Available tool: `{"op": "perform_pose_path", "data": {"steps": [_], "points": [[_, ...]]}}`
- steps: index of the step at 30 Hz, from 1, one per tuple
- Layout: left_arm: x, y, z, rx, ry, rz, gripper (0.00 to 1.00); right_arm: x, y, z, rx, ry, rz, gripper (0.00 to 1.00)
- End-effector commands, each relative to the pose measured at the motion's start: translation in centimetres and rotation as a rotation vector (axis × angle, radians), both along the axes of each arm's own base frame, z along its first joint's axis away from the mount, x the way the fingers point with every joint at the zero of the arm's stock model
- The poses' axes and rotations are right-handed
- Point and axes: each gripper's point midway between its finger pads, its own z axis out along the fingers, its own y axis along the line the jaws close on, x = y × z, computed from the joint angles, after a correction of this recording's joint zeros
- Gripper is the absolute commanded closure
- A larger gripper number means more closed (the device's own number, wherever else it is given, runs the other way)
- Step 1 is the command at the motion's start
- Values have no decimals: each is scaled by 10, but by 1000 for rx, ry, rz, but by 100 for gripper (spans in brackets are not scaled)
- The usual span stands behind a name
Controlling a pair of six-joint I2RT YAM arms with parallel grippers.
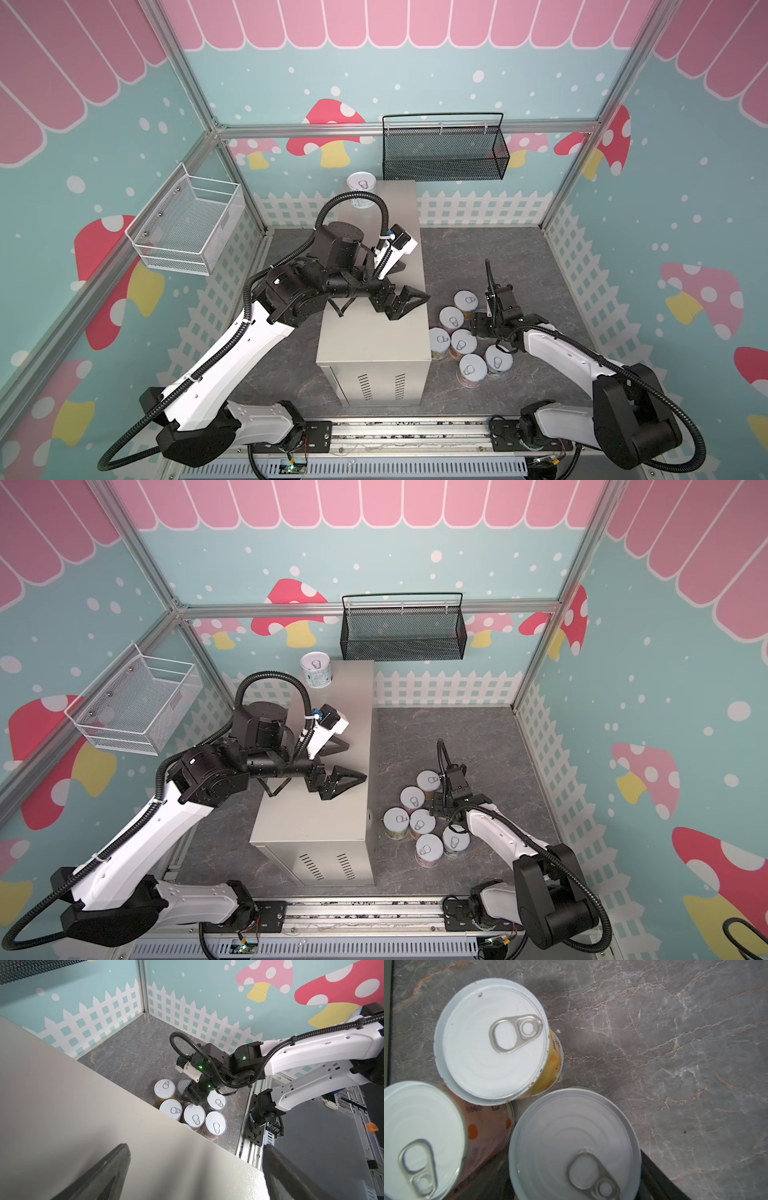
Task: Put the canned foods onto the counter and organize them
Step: 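Lower the right gripper onto another white-lidded can and grasp it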
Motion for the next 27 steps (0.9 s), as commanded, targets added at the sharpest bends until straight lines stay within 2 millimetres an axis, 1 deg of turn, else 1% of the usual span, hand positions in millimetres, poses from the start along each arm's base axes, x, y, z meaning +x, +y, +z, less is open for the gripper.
{"op": "perform_pose_path", "data": {"steps": [1,6,14,17,20,27], "points": [[-1,5,5,1,-50,12,1,8,1,10,-4,-58,5,35],[2,11,7,-5,-83,46,1,15,-1,35,-24,-137,19,41],[6,20,10,-13,-129,97,1,25,-1,86,-48,-247,62,45],[9,23,11,-7,-139,122,1,33,6,114,-49,-292,110,45],[16,29,12,2,-149,169,1,43,18,148,-41,-345,190,46],[19,39,15,7,-175,215,1,58,40,234,-37,-498,343,46]]}}
